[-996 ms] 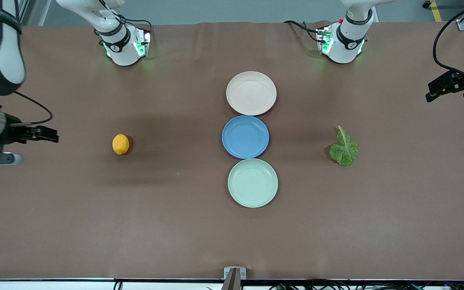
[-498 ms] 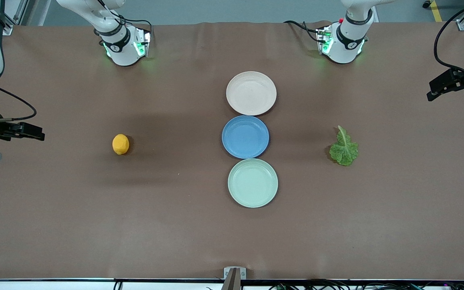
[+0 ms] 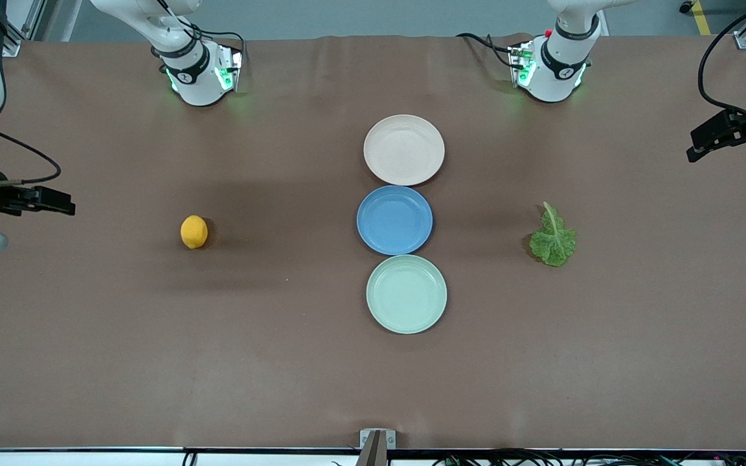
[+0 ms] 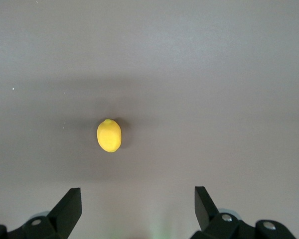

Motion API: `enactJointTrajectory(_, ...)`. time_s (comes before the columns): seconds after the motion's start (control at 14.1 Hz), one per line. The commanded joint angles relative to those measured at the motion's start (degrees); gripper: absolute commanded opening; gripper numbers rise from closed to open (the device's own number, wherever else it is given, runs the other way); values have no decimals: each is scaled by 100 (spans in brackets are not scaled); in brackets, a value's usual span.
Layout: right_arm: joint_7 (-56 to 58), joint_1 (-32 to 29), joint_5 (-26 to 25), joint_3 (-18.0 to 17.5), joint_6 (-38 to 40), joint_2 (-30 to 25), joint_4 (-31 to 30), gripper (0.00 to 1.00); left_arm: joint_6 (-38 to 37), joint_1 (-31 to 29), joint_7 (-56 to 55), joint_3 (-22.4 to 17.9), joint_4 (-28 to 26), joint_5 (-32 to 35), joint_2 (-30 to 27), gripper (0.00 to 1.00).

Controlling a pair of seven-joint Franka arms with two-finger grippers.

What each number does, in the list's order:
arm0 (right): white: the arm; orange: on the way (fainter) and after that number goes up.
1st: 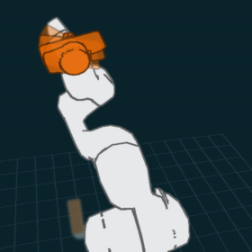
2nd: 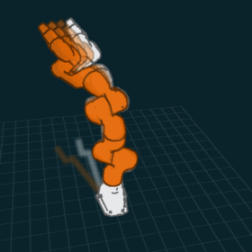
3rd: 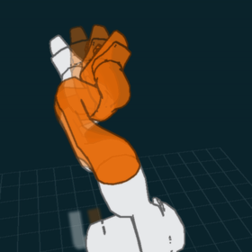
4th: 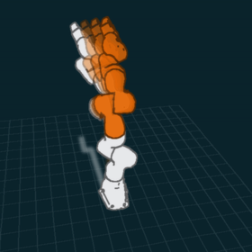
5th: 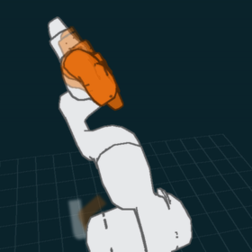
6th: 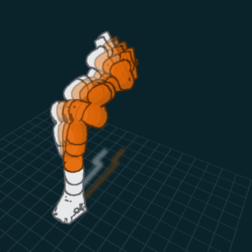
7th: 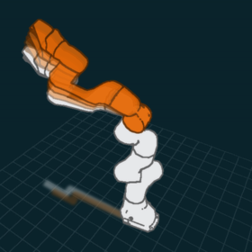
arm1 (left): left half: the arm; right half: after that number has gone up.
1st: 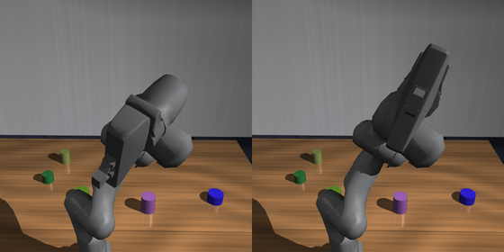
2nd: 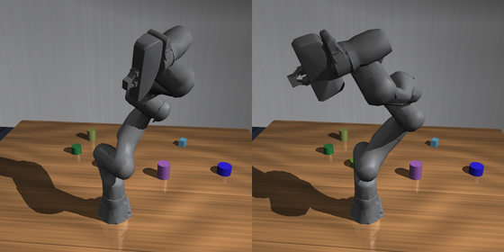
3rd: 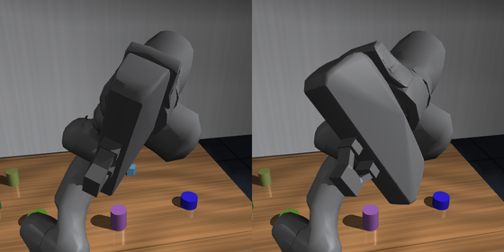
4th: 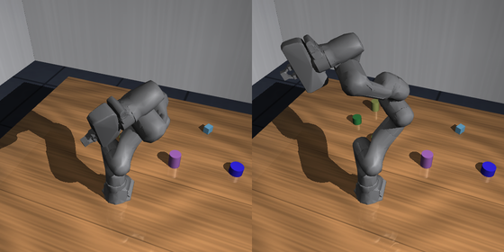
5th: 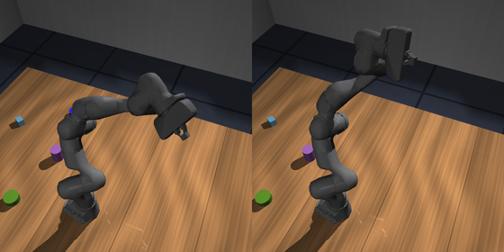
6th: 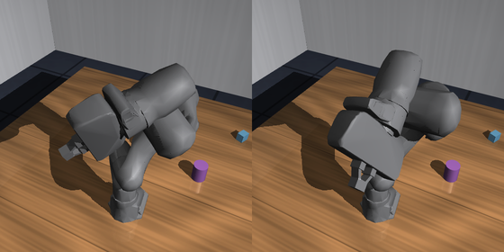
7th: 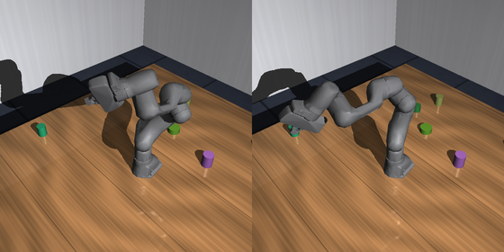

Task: Pick lemon and lettuce from plates

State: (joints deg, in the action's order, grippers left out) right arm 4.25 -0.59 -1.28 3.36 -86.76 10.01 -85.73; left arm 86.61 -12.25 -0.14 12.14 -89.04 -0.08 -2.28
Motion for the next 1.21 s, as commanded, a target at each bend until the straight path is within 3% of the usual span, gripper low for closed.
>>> enactJointTrajectory(0.0,5,-73,75,-54,-341,-762,-900,100,-40,-14,22,8,88,-98,26,100)
enactJointTrajectory(0.43,14,-73,84,-63,-306,-1317,-1226,100,-31,4,14,8,88,-89,26,100)
enactJointTrajectory(0.57,14,-65,84,-63,-280,-1431,-1226,100,-39,292,14,-79,88,-54,26,100)
enactJointTrajectory(0.85,49,-64,84,-63,-297,-1519,-1218,100,-39,1056,13,-817,97,-54,26,100)
enactJointTrajectory(1.14,67,-82,329,-46,-341,-1537,-1218,100,-39,1260,5,-993,97,-45,26,100)
